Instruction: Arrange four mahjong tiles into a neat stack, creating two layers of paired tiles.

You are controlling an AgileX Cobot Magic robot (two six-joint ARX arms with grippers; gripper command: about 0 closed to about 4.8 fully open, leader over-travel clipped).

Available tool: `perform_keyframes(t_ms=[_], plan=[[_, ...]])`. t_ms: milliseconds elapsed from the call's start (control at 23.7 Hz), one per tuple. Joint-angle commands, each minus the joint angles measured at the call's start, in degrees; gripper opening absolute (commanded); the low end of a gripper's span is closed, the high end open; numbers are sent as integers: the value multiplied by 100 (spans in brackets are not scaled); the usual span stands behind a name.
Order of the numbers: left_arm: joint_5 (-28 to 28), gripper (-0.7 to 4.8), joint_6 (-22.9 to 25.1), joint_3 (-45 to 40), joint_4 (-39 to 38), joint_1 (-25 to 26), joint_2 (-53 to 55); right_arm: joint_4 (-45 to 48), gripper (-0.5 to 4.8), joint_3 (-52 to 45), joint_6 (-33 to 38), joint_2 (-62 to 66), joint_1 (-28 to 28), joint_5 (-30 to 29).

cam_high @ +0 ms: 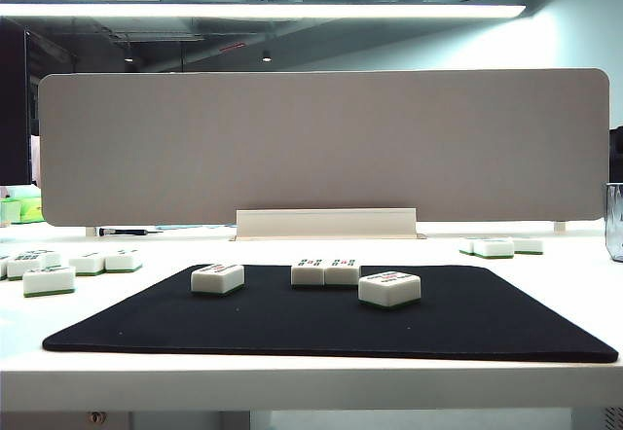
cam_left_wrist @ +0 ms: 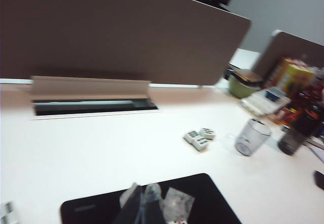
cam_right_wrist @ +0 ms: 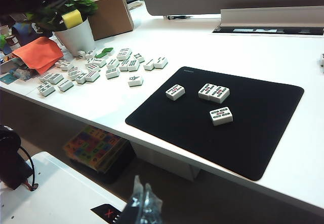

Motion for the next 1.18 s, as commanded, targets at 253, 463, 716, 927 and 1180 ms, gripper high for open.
perform_keyframes(t_ms=[253,463,716,927,1180], plan=[[592,-6,424,1276,-179,-627,1475,68,-1,11,4,-72,7,-7],[586,-6,817,1759,-485,-1180,2105,68,-1,11,4,-72,7,-2],[219,-6,1285,1978,-649,-1650,2675,68,-1,11,4,-72,7,7],[-518,-6,2096,2264,-1386,-1982,3167,68,-1,11,4,-72,7,11],[-741,-6,2487,2435,-1652,-2315,3679,68,-1,11,0,-72,7,11]])
